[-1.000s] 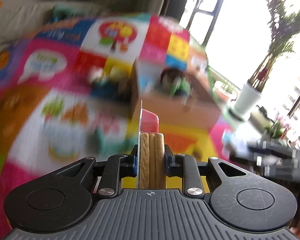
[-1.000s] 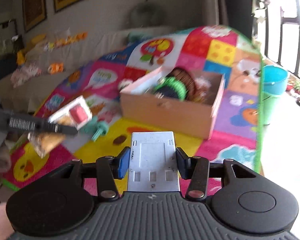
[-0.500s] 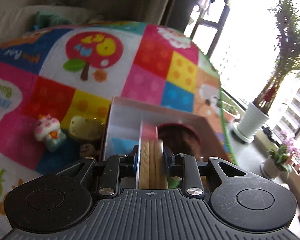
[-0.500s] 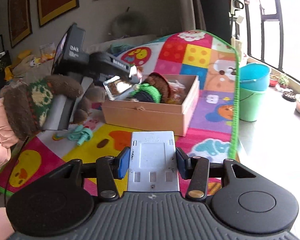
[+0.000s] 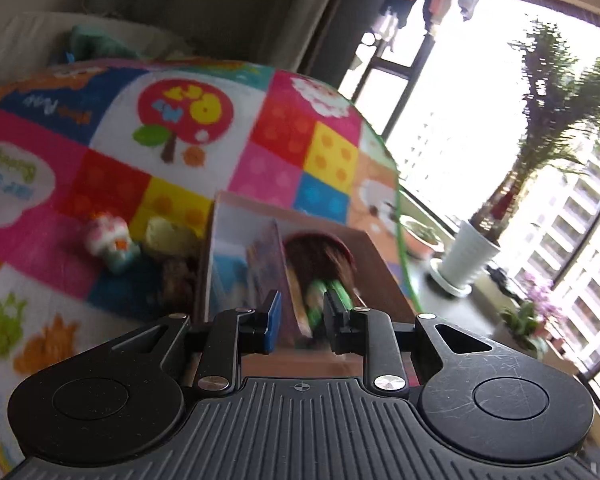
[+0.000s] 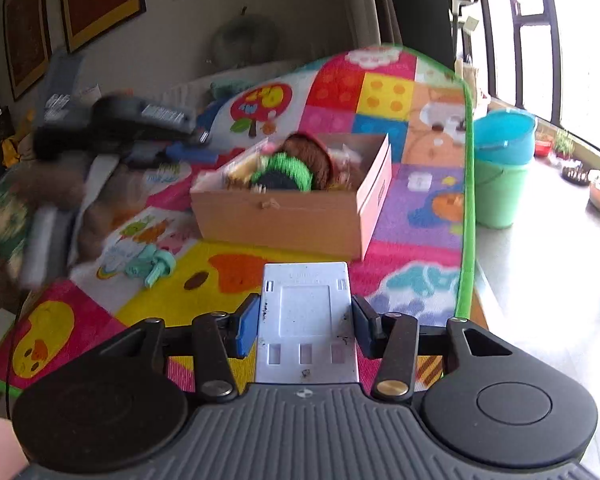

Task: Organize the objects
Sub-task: 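Lower biscuit pack into box with left tool while right tool brings charger over, then release the white charger into the pink box with the right tool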

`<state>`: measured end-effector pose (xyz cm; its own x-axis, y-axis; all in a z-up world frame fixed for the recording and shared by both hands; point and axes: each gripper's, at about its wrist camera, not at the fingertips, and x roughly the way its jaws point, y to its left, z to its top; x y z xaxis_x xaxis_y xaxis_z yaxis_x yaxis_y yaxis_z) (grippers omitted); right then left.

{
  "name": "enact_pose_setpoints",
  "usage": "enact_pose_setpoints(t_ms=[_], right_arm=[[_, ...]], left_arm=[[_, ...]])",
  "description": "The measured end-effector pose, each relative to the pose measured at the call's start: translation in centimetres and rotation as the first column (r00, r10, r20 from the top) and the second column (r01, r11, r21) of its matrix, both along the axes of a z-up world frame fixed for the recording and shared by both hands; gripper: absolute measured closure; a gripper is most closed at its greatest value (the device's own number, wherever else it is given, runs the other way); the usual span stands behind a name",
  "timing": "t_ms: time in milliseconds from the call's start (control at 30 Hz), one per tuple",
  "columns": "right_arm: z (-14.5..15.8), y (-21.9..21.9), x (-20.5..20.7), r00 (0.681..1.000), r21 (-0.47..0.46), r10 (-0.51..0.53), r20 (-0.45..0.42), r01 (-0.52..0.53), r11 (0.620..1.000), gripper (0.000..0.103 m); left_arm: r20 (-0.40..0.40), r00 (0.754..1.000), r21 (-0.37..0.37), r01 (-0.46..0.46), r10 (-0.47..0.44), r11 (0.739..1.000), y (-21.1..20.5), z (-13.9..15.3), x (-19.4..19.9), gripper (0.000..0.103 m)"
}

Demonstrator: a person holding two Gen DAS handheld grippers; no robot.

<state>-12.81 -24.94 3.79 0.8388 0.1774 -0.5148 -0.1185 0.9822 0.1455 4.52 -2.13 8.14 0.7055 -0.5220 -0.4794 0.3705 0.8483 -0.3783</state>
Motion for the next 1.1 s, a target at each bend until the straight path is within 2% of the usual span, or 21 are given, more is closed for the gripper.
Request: enact_pose_setpoints(t_ms=[100,200,300,400,433,467,533,700,867,1000,1100], right_arm=[[2.0,-0.4,1.7,0.999,-0.026,-0.01,0.049,0.011,1.0,0.056],[4.2,-1.2,5.4,0.998,0.014,-0.038,0.045,0.037,0.999,0.056],[5.7,-2.1,10.3,0.996,0.116,-0.092,0.009,0.09,0.989,0.056],[5.6,-3.1,14.9,0.988,0.24,-0.137,-0.067,0.149,0.959,0.055],[5.2,-3.3,16.1,0.986,0.277,-0.136,-0.094,0.157,0.948,0.053],[4.7,-3.5,17.1,0.982,0.306,-0.14,-0.123,0.172,0.936,0.044],[3.8,-3.6,18.0,0.974,0.33,-0.161,-0.16,0.206,0.921,0.041],[3.1,-3.2,16.5,0.977,0.285,-0.165,-0.136,0.198,0.938,0.041],[2.3,-2.1,13.9,0.984,0.163,-0.153,-0.091,0.166,0.973,0.041],[1.1,-0.3,11.2,0.994,0.065,-0.095,-0.054,0.098,0.993,0.041],[-0.1,2.1,8.7,0.999,-0.05,-0.052,0.006,0.052,0.997,0.034]], left_arm=[[0.008,1.0,0.027,0.019,-0.019,0.999,0.7,-0.7,-3.3,0.077],[-0.008,1.0,0.064,0.005,-0.005,0.998,1.7,-1.5,-6.1,0.077],[0.0,1.0,0.053,-0.006,0.006,0.999,2.9,-1.8,-7.8,0.077],[-0.007,0.999,0.028,-0.037,0.037,0.999,4.7,-2.1,-8.5,0.077],[-0.009,0.999,0.021,-0.048,0.048,0.999,5.3,-2.1,-8.6,0.077],[-0.011,0.998,0.016,-0.064,0.064,0.998,5.9,-2.2,-8.7,0.077],[-0.014,0.995,0.014,-0.096,0.096,0.995,7.1,-2.3,-8.7,0.077],[-0.055,0.984,0.007,-0.172,0.172,0.985,9.5,-3.5,-8.5,0.077],[-0.094,0.977,-0.002,-0.194,0.193,0.981,9.6,-4.4,-8.0,0.078],[-0.062,0.984,0.011,-0.169,0.17,0.986,8.9,-3.1,-7.1,0.078],[-0.026,0.985,0.022,-0.171,0.172,0.985,8.3,-1.4,-4.4,0.078]])
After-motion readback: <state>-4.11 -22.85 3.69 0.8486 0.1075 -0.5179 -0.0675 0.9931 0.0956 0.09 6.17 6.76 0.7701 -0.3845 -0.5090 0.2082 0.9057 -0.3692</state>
